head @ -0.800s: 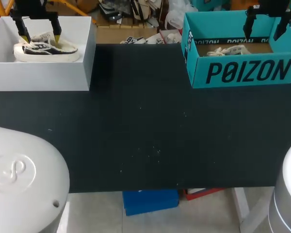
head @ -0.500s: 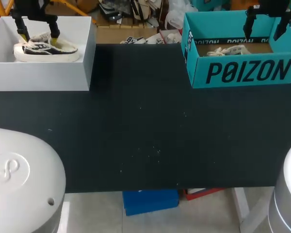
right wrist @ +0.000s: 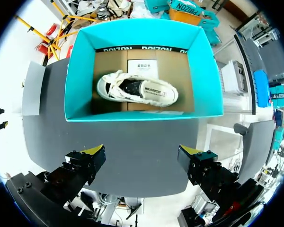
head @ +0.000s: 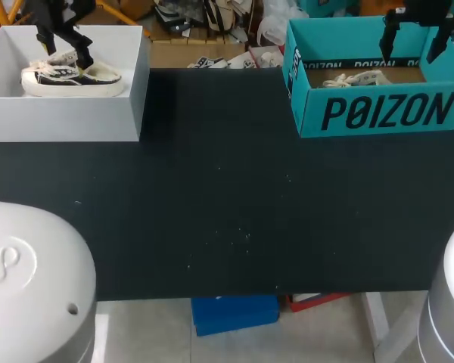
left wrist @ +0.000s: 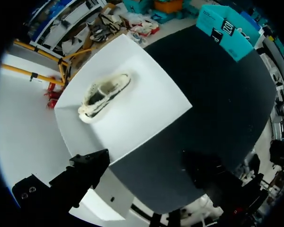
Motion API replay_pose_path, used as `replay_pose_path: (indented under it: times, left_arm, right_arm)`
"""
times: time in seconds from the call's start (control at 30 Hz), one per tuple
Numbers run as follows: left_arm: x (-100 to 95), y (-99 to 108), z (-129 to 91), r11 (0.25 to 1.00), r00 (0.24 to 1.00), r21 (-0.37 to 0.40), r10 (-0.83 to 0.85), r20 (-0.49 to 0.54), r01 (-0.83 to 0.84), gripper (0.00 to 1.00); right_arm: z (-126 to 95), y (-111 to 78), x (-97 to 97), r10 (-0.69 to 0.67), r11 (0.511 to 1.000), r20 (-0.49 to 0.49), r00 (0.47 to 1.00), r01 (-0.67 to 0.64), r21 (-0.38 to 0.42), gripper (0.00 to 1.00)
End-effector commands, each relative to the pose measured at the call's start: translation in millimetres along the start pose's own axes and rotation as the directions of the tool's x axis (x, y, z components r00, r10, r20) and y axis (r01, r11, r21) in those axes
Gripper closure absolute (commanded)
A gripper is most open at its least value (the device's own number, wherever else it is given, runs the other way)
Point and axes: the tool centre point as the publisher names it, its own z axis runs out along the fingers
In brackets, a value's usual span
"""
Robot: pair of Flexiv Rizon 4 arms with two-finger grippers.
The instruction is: Take the shoe out of the shoebox, open the shoe tongue, remove and reinsert the insole, then place the shoe into the shoebox
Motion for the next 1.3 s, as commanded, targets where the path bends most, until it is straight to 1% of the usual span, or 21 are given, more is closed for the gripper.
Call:
replay_pose_path:
  times: [0.03,0.07,0.1,0.37,0.4,0.43,0.47,0.5,0.53,0.57,0.6,0.63,0.7,0.77,0.8,0.93,1.03,1.07,1.1,1.23,1.3]
  left_arm:
    - [7.1,10.9,-7.3,0.819,0.834,0.162,0.530,0.157,-0.551,0.00]
    - [8.6,13.2,-5.7,0.745,0.770,0.194,0.622,0.142,-0.638,0.00]
    - [8.6,15.9,-2.4,0.694,0.718,0.190,0.684,0.131,-0.695,0.00]
    - [8.6,15.9,-2.4,0.694,0.718,0.190,0.684,0.131,-0.695,0.00]
    - [12.6,14.6,0.2,0.697,0.731,0.230,0.670,0.129,-0.679,0.00]
    - [13.8,11.8,4.6,0.685,0.722,0.255,0.686,0.089,-0.682,0.00]
    - [12.1,8.9,8.5,0.667,0.711,0.299,0.701,0.056,-0.682,0.00]
    - [5.7,6.5,11.7,0.667,0.712,0.303,0.700,0.056,-0.680,0.00]
    - [-0.3,5.2,14.3,0.665,0.704,0.277,0.708,0.060,-0.693,0.00]
    - [-4.6,4.5,16.0,0.658,0.696,0.293,0.717,0.038,-0.694,0.00]
    - [-13.8,4.4,18.7,0.668,0.701,0.292,0.713,0.015,-0.685,0.00]
    - [-20.0,4.3,20.8,0.673,0.700,0.255,0.714,0.023,-0.695,0.00]
    - [-30.4,4.4,22.9,0.671,0.699,0.275,0.715,0.005,-0.689,0.00]
    - [-39.5,4.5,25.4,0.679,0.702,0.249,0.712,0.007,-0.691,0.00]
    - [-47.5,3.3,30.6,0.681,0.702,0.256,0.712,-0.008,-0.686,0.00]
    - [-62.6,-1.0,43.9,0.694,0.708,0.231,0.706,-0.028,-0.682,0.00]
    - [-75.5,-6.8,57.4,0.707,0.715,0.192,0.698,-0.034,-0.681,0.00]
    - [-79.9,-9.1,61.9,0.707,0.715,0.196,0.698,-0.038,-0.679,0.00]
    - [-84.8,-11.4,67.4,0.717,0.723,0.189,0.689,-0.046,-0.671,0.03]
    - [-102.1,-20.3,89.2,0.730,0.733,0.178,0.678,-0.063,-0.660,0.02]
    - [-109.9,-25.8,101.6,0.732,0.732,0.172,0.677,-0.071,-0.660,0.05]
  right_arm:
    - [-0.2,0.2,0.4,0.000,1.000,0.000,1.000,0.000,0.000,0.00]
    - [-0.2,0.2,0.4,0.000,1.000,0.000,1.000,0.000,0.000,0.00]
    - [-0.2,0.2,0.4,0.000,1.000,0.000,1.000,0.000,0.000,0.00]
    - [-0.2,0.2,0.4,0.000,1.000,0.000,1.000,0.000,0.000,0.00]
    - [-0.2,0.2,0.4,0.000,1.000,0.000,1.000,0.000,0.000,0.00]
    - [-0.2,0.2,0.4,0.000,1.000,0.000,1.000,0.000,0.000,0.00]
    - [-0.2,0.2,0.4,0.000,1.000,0.000,1.000,0.000,0.000,0.00]
    - [-0.2,0.2,0.4,0.000,1.000,0.000,1.000,0.000,0.000,0.00]
    - [-0.2,0.2,0.4,0.000,1.000,0.000,1.000,0.000,0.000,0.00]
    - [-0.2,0.2,0.4,0.000,1.000,0.000,1.000,0.000,0.000,0.00]
    - [-0.2,0.2,0.4,0.000,1.000,0.000,1.000,0.000,0.000,0.00]
    - [-0.2,0.2,0.4,0.000,1.000,0.000,1.000,0.000,0.000,0.00]
    - [-0.2,0.2,0.4,0.000,1.000,0.000,1.000,0.000,0.000,0.00]
    - [-0.2,0.2,0.4,0.000,1.000,0.000,1.000,0.000,0.000,0.00]
    - [-0.2,0.2,0.4,0.000,1.000,0.000,1.000,0.000,0.000,0.00]
    - [-0.2,0.2,0.4,0.000,1.000,0.000,1.000,0.000,0.000,0.00]
    - [-0.2,0.2,0.4,0.000,1.000,0.000,1.000,0.000,0.000,0.00]
    - [-0.2,0.2,0.4,0.000,1.000,0.000,1.000,0.000,0.000,0.00]
    - [-0.2,0.2,0.4,0.000,1.000,0.000,1.000,0.000,0.000,0.00]
    - [-0.2,0.2,0.4,0.000,1.000,0.000,1.000,0.000,0.000,0.00]
    - [-0.2,0.2,0.4,0.000,1.000,0.000,1.000,0.000,0.000,0.00]
